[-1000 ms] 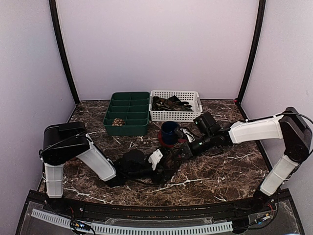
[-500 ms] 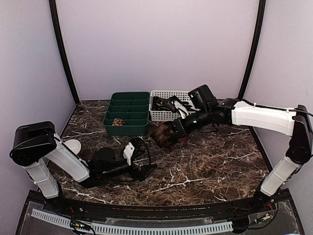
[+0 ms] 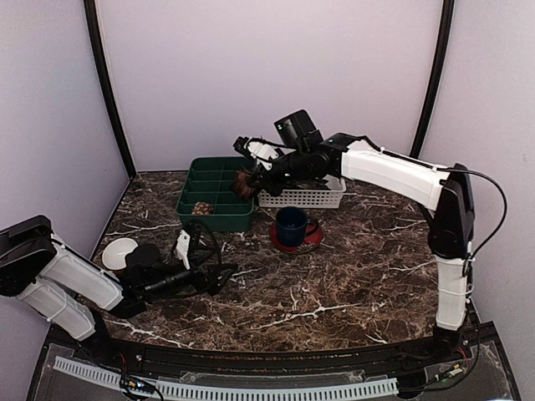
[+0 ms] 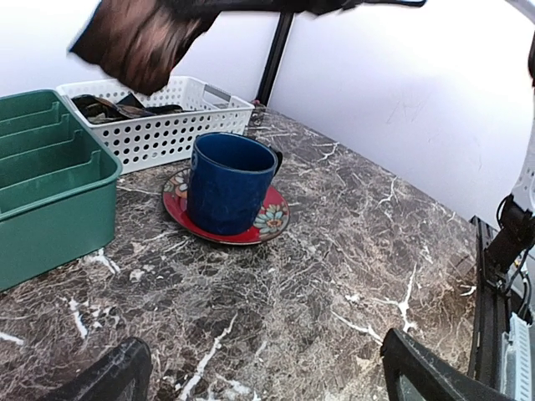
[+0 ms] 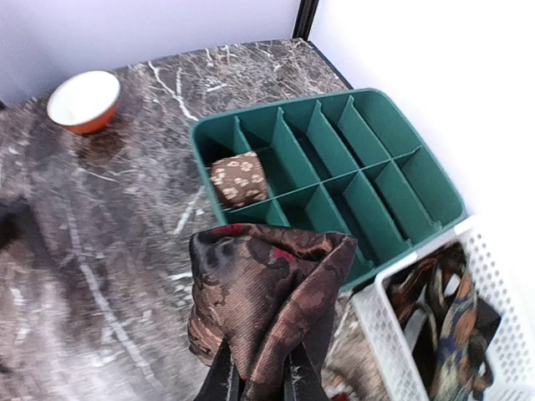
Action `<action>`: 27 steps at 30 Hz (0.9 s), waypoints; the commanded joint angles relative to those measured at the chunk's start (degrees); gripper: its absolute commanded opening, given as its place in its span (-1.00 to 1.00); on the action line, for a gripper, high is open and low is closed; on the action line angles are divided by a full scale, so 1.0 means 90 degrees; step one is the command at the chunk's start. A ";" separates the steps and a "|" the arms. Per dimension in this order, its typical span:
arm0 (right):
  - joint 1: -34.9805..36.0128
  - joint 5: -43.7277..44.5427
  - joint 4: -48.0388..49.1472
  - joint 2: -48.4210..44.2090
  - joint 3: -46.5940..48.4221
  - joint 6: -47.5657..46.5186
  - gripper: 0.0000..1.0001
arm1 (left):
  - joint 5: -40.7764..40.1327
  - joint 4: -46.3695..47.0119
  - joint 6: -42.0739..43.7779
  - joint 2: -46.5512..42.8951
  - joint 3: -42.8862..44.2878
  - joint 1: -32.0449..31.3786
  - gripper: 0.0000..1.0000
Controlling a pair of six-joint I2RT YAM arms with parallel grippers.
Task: Roll the ties
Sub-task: Place the tie at the center of the board.
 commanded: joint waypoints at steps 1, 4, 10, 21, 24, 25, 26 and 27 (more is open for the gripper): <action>0.0039 0.0581 -0.0739 0.0950 0.1380 -0.1437 -1.00 | 0.0048 -0.0208 -0.0230 -0.0546 -0.0302 0.0105 0.98; 0.0049 0.0666 -0.1043 0.1584 0.2196 -0.1965 -1.00 | -0.0091 -0.0344 -0.0320 -0.0949 -0.0520 0.0136 0.98; 0.0066 0.0611 -0.0661 0.2101 0.2395 -0.2731 -1.00 | -0.0295 -0.0776 -0.0380 -0.1703 -0.0699 0.0167 0.98; 0.0077 -0.0039 -0.0506 0.2864 0.2657 -0.3281 -1.00 | -0.0539 -0.1218 -0.0343 -0.2305 -0.0746 0.0177 0.98; 0.0079 -0.0105 -0.0691 0.3127 0.2789 -0.3409 -1.00 | -0.0659 -0.1334 -0.0352 -0.2533 -0.0772 0.0177 0.98; 0.0078 -0.0126 -0.0737 0.3215 0.2854 -0.3432 -1.00 | -0.0688 -0.1390 -0.0345 -0.2639 -0.0766 0.0177 0.98; 0.0080 -0.0138 -0.0777 0.3297 0.2893 -0.3454 -1.00 | -0.0719 -0.1449 -0.0329 -0.2706 -0.0755 0.0177 0.98; 0.0082 -0.0144 -0.0806 0.3387 0.2924 -0.3473 -1.00 | -0.0754 -0.1518 -0.0312 -0.2764 -0.0744 0.0177 0.98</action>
